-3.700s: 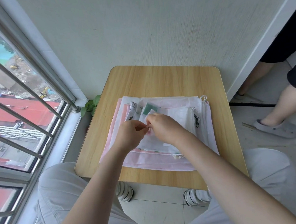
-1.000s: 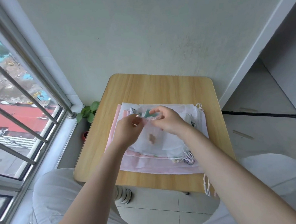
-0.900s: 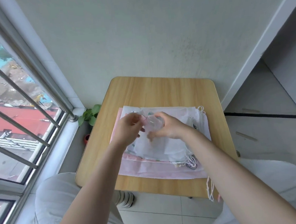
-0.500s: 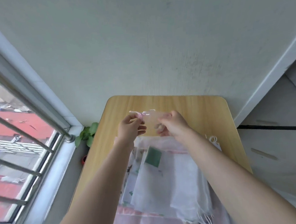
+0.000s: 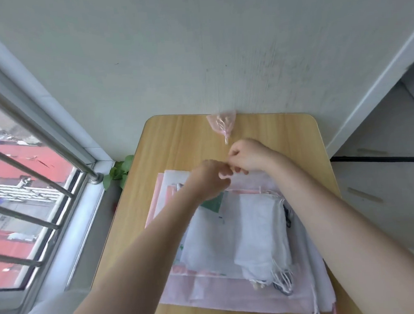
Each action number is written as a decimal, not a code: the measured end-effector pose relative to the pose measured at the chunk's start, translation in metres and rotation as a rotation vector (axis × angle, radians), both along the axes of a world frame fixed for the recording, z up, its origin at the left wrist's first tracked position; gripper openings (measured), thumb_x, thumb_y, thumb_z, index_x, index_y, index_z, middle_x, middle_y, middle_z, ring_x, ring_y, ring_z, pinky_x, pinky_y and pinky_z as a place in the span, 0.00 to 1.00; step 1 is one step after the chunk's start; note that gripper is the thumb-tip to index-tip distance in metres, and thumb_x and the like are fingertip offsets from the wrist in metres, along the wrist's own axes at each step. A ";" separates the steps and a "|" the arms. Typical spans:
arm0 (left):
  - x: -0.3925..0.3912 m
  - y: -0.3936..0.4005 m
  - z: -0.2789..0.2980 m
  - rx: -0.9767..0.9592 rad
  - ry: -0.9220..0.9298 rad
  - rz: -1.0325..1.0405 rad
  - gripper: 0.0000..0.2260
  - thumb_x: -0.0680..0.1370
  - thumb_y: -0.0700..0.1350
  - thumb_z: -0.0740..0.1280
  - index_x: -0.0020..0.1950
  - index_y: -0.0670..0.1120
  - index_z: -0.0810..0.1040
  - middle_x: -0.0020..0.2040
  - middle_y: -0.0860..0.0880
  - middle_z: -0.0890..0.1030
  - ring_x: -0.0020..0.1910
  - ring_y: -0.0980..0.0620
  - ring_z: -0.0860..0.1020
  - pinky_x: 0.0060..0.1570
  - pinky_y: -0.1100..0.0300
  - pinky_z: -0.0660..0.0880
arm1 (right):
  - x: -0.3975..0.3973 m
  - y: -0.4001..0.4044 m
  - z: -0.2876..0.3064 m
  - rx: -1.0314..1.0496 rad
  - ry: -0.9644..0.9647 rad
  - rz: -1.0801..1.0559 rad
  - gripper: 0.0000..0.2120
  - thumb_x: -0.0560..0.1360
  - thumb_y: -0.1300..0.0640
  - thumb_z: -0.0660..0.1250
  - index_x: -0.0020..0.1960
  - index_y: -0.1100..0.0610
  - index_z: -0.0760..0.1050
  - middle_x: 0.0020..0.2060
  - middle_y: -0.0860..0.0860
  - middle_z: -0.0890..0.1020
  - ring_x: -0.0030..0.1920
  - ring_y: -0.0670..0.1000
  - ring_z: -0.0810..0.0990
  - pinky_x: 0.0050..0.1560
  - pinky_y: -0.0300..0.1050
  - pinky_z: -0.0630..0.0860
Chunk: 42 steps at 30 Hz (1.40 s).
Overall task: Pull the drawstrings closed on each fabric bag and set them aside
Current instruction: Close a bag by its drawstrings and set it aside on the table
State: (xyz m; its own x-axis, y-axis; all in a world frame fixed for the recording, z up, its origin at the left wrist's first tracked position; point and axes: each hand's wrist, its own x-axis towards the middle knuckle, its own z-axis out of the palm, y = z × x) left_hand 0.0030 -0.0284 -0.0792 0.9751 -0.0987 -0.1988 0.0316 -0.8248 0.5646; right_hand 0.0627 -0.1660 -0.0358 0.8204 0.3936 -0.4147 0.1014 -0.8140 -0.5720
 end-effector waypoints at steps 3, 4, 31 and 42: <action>-0.020 -0.011 -0.008 0.311 -0.002 -0.128 0.16 0.75 0.44 0.66 0.62 0.54 0.79 0.59 0.52 0.79 0.63 0.49 0.70 0.63 0.53 0.64 | -0.028 -0.011 0.010 -0.351 0.000 0.192 0.17 0.73 0.46 0.69 0.38 0.60 0.77 0.34 0.53 0.80 0.31 0.53 0.73 0.31 0.40 0.67; -0.025 -0.013 -0.009 0.359 -0.009 -0.123 0.17 0.75 0.44 0.65 0.63 0.54 0.78 0.58 0.52 0.79 0.63 0.49 0.70 0.62 0.54 0.63 | -0.036 -0.015 0.010 -0.423 -0.018 0.216 0.18 0.72 0.44 0.70 0.36 0.59 0.75 0.33 0.52 0.77 0.31 0.53 0.72 0.30 0.40 0.65; -0.127 0.045 0.019 -0.347 0.193 0.517 0.07 0.75 0.46 0.69 0.44 0.42 0.82 0.35 0.52 0.80 0.34 0.52 0.72 0.31 0.63 0.68 | -0.094 -0.003 -0.005 -0.076 -0.064 0.156 0.10 0.77 0.53 0.67 0.47 0.61 0.77 0.42 0.56 0.79 0.40 0.55 0.75 0.36 0.43 0.69; -0.130 0.055 0.014 -1.420 0.174 0.837 0.09 0.79 0.40 0.64 0.39 0.43 0.79 0.38 0.46 0.80 0.37 0.51 0.77 0.37 0.61 0.73 | -0.116 0.010 -0.019 0.075 -0.113 0.177 0.08 0.77 0.50 0.68 0.54 0.50 0.79 0.44 0.47 0.78 0.47 0.51 0.77 0.45 0.44 0.74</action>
